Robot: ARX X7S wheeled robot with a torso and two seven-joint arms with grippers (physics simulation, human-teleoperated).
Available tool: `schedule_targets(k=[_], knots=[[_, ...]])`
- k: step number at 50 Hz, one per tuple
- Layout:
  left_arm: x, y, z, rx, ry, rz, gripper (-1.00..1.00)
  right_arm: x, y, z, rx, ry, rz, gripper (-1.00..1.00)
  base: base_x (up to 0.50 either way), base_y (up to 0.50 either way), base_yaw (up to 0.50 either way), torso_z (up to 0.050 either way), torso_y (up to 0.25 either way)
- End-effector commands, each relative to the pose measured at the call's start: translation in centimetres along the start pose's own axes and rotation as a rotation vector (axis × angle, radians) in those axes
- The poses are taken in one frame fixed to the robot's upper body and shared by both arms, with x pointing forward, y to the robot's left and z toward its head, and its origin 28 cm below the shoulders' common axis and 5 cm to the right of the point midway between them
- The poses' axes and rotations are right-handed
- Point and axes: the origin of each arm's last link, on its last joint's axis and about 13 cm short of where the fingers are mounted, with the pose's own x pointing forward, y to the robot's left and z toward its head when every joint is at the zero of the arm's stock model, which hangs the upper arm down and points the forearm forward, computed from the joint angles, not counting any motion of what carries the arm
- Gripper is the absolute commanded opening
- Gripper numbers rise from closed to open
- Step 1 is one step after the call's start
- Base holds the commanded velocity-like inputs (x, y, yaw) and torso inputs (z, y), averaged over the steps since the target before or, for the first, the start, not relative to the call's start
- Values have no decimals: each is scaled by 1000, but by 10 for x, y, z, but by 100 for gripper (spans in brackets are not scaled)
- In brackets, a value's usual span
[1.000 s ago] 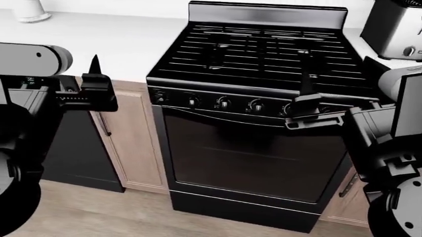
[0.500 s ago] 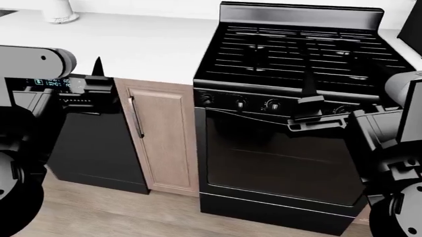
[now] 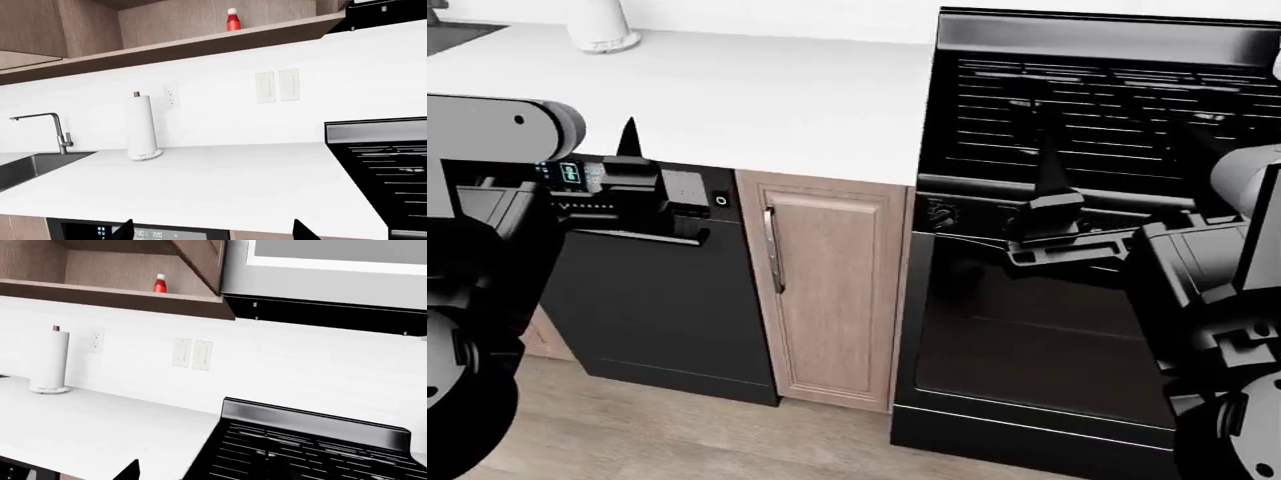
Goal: Pick and place the shaker into the drawer. Then close the cabinet.
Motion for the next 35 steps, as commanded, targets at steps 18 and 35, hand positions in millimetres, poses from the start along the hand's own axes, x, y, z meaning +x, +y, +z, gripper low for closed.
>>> schedule_targets(k=[18, 35], knots=[[-1, -1, -2, 0, 5, -7, 100, -2, 0, -2, 11, -4, 3, 100, 86, 524, 0, 0, 0], [-1, -2, -4, 1, 10, -7, 100, -2, 0, -3, 47, -22, 5, 100, 266, 356, 0, 0, 0]])
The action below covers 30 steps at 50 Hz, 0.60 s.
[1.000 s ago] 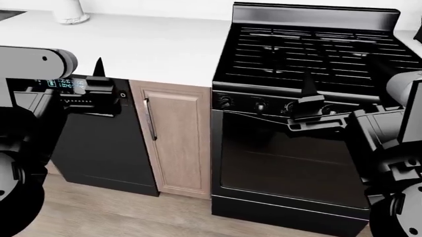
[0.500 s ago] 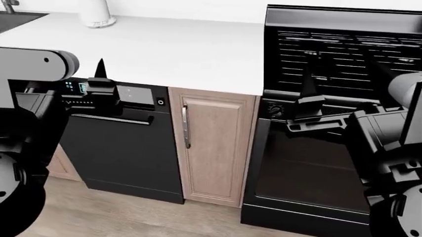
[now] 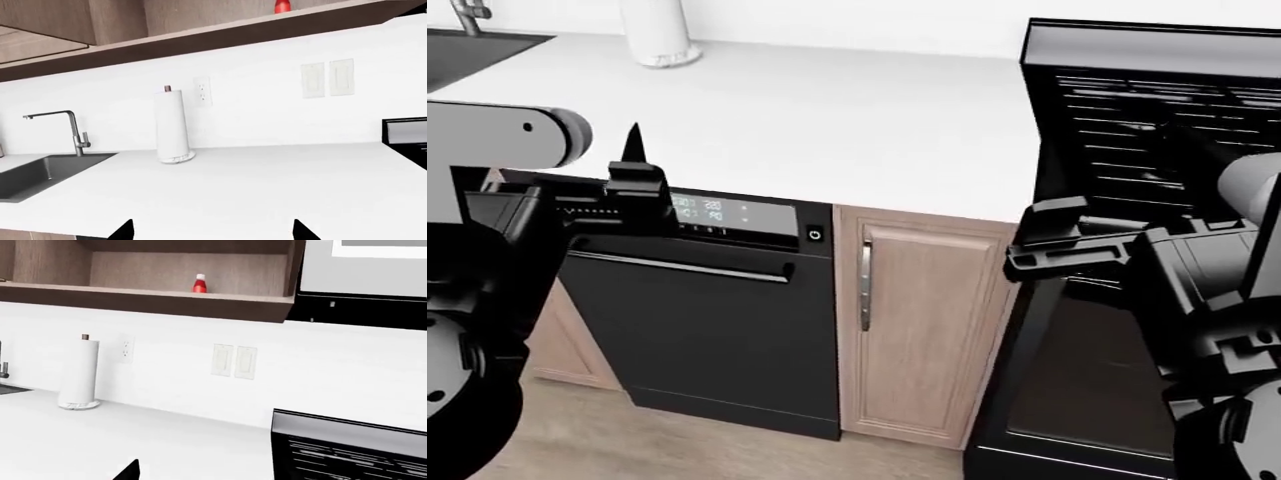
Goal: Pick and place the shaker into the drawer. Then close the cabinet.
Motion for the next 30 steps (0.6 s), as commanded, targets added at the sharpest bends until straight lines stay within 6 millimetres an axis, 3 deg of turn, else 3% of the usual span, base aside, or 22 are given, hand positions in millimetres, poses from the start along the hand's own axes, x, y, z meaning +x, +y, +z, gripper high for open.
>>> schedule_targets(k=[1, 30], knots=[[0, -1, -1, -1, 4, -2, 100, 0, 0, 0, 21, -12, -1, 100, 492, 89, 0, 0, 10], [-1, -1, 1, -3, 3, -7, 100, 0, 0, 1, 5, 0, -2, 100, 478, 86, 0, 0, 1]])
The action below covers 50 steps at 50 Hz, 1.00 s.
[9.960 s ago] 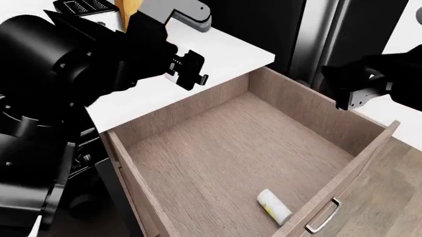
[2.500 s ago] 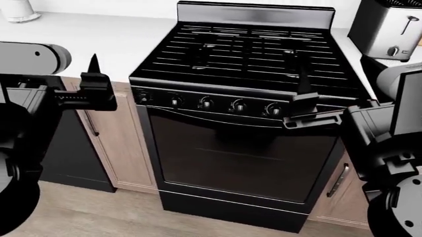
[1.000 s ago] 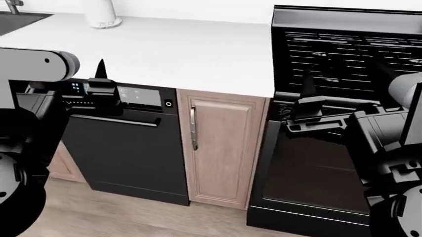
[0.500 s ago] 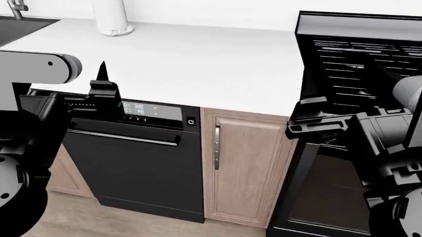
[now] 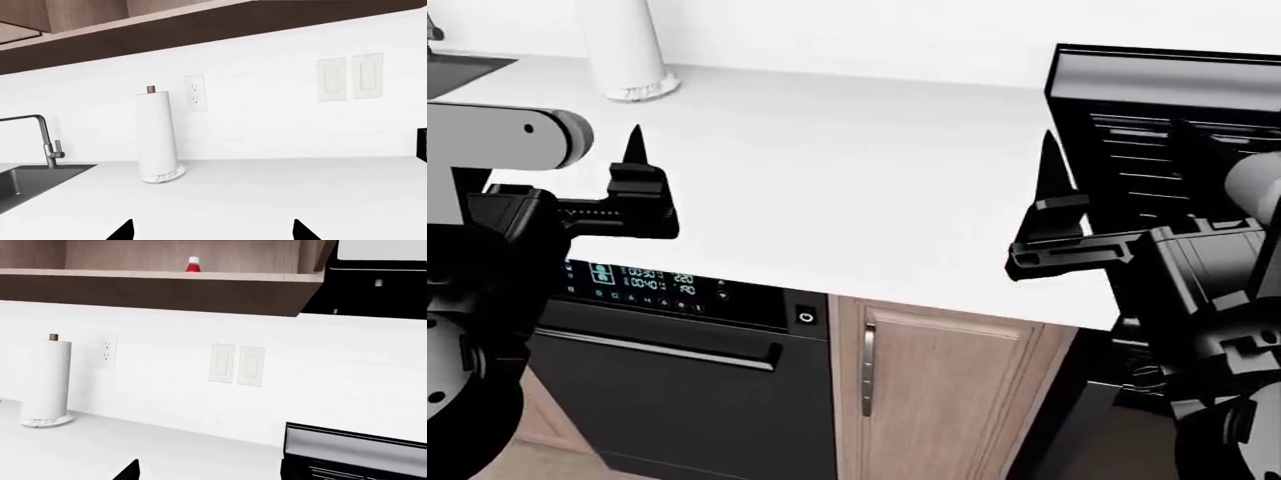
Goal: Pick and place the shaker into the drawer. Then close the cabinet.
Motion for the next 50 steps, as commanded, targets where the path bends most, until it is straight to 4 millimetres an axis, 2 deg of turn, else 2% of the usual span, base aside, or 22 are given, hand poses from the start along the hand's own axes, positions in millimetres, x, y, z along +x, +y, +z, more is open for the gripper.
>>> schedule_targets(k=[1, 12, 43, 50], knots=[[0, 0, 1, 1, -1, -3, 100, 0, 0, 0, -10, 11, 1, 100, 334, 60, 0, 0, 10], [-1, 0, 1, 1, 0, -1, 100, 0, -1, 0, -7, 16, -21, 100, 44, 8, 0, 0, 0], [1, 4, 3, 7, -11, 23, 100, 1, 1, 0, -17, 8, 5, 100, 0, 0, -500, 0, 0], [2, 6, 4, 6, -12, 29, 100, 1, 0, 0, -46, 21, -1, 100, -2, -119, 0, 0, 0]])
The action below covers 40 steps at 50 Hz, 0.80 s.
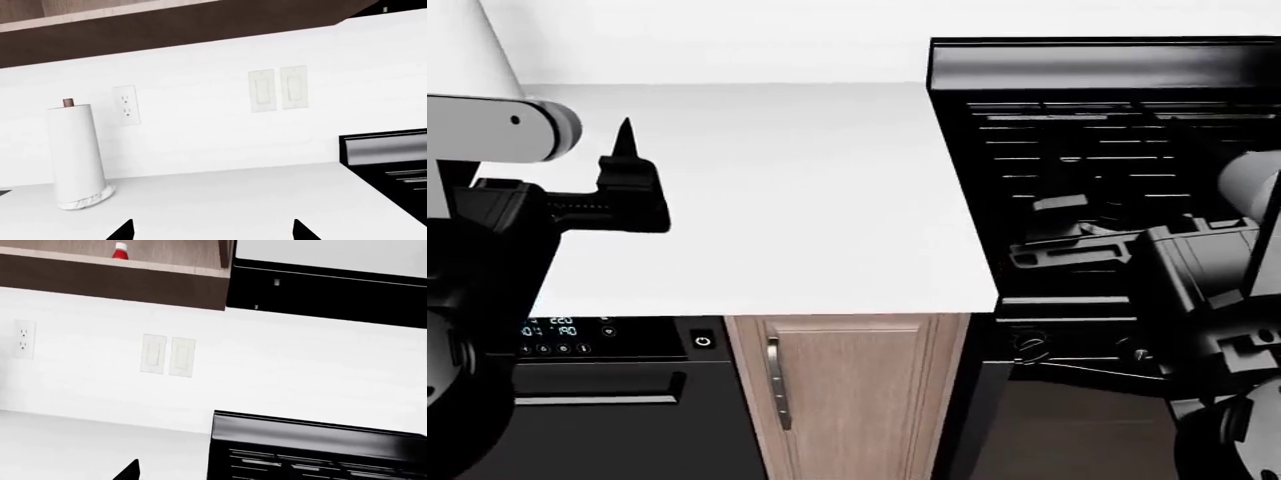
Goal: Pick and place the shaker into the drawer. Then close the cabinet.
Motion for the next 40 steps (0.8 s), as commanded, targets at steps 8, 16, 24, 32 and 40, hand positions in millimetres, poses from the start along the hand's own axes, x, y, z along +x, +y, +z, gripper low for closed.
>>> schedule_targets(k=[8, 16, 24, 32, 40], knots=[[0, 2, 3, -2, -6, 12, 100, 1, -1, 3, -5, -18, 8, 100, 183, -3, 0, 0, 0], [0, 2, 3, -4, -4, 8, 100, 2, 0, 4, 1, -22, 14, 100, 500, -7, 0, 0, 0], [0, 2, 3, -2, -3, 8, 100, 1, 0, 4, -4, -26, 23, 100, 500, -7, 0, 0, 1], [36, 9, 27, 123, 16, -36, 100, 18, -13, 24, -5, 138, 25, 100, 212, -3, 0, 0, 3], [71, 12, 55, 132, 38, -51, 100, 42, -22, 51, -13, 176, 48, 100, 0, 0, 0, 0, 0]])
